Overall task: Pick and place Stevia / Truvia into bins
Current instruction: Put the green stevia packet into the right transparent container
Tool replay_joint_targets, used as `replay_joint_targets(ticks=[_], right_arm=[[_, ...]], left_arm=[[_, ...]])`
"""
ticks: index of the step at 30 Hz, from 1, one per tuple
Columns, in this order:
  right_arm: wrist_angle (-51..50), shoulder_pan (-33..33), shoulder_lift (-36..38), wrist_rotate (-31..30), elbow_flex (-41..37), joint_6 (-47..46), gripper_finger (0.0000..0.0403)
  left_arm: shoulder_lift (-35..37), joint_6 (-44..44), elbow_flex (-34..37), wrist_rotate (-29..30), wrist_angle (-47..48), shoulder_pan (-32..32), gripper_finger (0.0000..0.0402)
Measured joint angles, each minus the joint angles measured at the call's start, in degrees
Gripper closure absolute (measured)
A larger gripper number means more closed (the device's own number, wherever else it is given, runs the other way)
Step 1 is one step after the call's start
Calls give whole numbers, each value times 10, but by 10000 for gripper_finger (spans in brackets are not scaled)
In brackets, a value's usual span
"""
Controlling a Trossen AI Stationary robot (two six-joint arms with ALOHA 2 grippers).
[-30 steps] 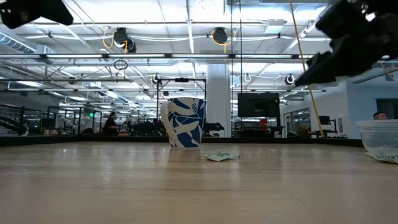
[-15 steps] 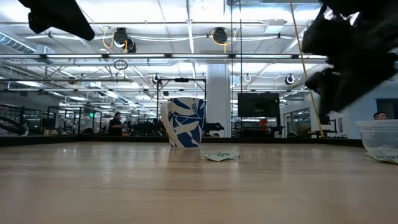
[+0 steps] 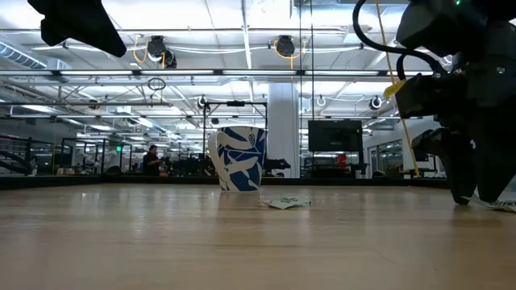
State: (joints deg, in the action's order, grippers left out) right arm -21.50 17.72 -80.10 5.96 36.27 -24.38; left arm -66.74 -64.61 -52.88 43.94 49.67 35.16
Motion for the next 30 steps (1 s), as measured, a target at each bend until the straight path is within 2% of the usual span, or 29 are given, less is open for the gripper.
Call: replay_joint_targets(ticks=[10,15,24,30], right_arm=[[-1,0,-10,-1,0,0,253],[-2,0,-11,-6,0,4,293],[3,6,-11,-29,-1,41,393],[15,22,-12,-33,-1,27,397]], left_arm=[[0,20,0,-10,0,0,364],[0,20,0,-10,0,0,364],[0,20,0,-10,0,0,364],[0,20,0,-10,0,0,364]])
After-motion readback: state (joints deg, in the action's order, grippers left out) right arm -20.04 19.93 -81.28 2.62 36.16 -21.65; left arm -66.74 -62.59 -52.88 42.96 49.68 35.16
